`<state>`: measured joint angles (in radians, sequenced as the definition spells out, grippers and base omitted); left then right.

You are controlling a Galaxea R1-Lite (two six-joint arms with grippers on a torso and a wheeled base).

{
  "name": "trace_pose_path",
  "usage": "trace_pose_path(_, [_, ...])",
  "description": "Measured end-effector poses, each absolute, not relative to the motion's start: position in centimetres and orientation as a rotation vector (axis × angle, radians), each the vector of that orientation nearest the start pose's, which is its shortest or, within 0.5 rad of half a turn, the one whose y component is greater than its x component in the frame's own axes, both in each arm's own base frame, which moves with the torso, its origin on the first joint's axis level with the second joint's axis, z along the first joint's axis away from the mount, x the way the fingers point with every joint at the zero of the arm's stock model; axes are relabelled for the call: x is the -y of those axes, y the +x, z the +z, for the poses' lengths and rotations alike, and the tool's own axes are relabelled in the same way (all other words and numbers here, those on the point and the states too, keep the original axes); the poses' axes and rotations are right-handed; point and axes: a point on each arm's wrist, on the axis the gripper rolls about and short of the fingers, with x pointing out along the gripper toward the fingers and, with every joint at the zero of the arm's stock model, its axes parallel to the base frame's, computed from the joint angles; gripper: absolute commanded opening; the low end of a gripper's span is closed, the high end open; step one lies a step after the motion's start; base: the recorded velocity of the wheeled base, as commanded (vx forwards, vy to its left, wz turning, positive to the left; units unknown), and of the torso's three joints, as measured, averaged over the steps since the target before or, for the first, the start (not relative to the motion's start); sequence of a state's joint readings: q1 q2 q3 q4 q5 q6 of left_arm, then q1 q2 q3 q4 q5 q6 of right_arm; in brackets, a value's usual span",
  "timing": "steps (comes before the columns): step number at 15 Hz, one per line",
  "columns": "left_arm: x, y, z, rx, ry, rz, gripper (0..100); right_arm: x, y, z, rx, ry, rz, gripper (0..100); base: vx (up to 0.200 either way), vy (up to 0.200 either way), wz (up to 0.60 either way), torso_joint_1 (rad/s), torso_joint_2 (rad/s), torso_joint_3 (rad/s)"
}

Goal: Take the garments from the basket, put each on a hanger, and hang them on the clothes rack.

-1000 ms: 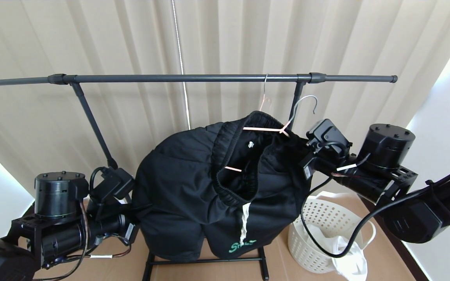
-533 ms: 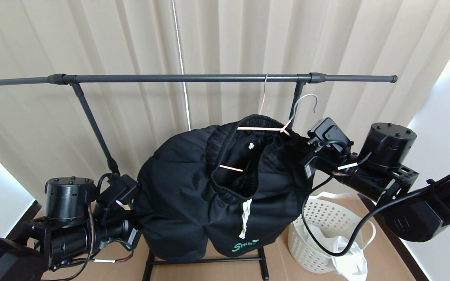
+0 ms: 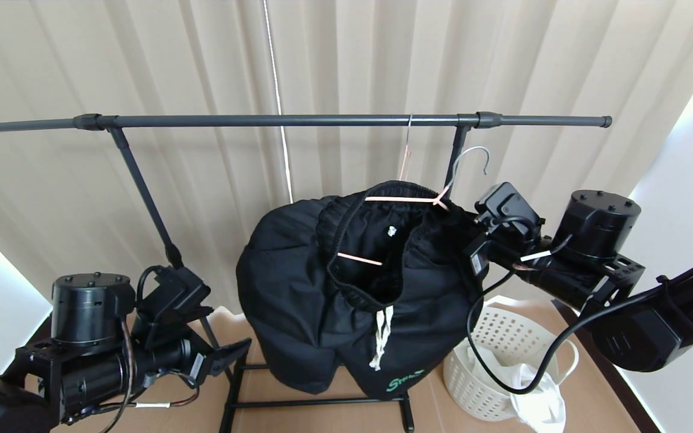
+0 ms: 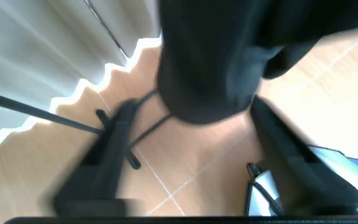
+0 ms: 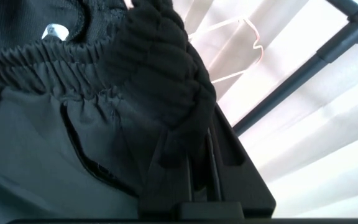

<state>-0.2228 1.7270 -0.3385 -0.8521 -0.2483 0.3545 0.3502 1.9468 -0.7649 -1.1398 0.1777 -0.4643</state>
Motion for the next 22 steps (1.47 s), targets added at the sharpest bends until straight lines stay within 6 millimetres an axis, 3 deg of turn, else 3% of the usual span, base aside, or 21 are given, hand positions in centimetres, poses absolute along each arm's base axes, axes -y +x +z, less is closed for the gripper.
trace_pose_path(6, [6.3, 19.7, 13.8, -0.265, 0.342, -0.605, 100, -12.5, 32.7, 13.5, 0.063, -0.462, 0.533, 0, 0.0, 0.0, 0.0, 0.0, 0.0, 0.0])
trace_pose_path(9, [7.7, 20.0, 18.0, -0.24, 0.379, -0.631, 100, -12.5, 32.6, 13.2, 0.055, -0.465, 0.538, 0, 0.0, 0.0, 0.0, 0.0, 0.0, 0.0])
trace_pose_path(13, [9.6, 20.5, 23.0, -0.066, 0.619, -0.614, 100, -12.9, 32.3, 13.0, 0.049, -0.469, 0.554, 0, 0.0, 0.0, 0.0, 0.0, 0.0, 0.0])
trace_pose_path(19, [12.0, 21.1, 23.6, 0.103, 0.977, -0.71, 100, -13.2, 32.1, 12.8, 0.047, -0.481, 0.563, 0, 0.0, 0.0, 0.0, 0.0, 0.0, 0.0])
trace_pose_path(22, [12.7, 22.2, 23.8, 0.126, 1.026, -0.714, 100, -13.2, 32.1, 12.9, 0.048, -0.481, 0.563, 0, 0.0, 0.0, 0.0, 0.0, 0.0, 0.0])
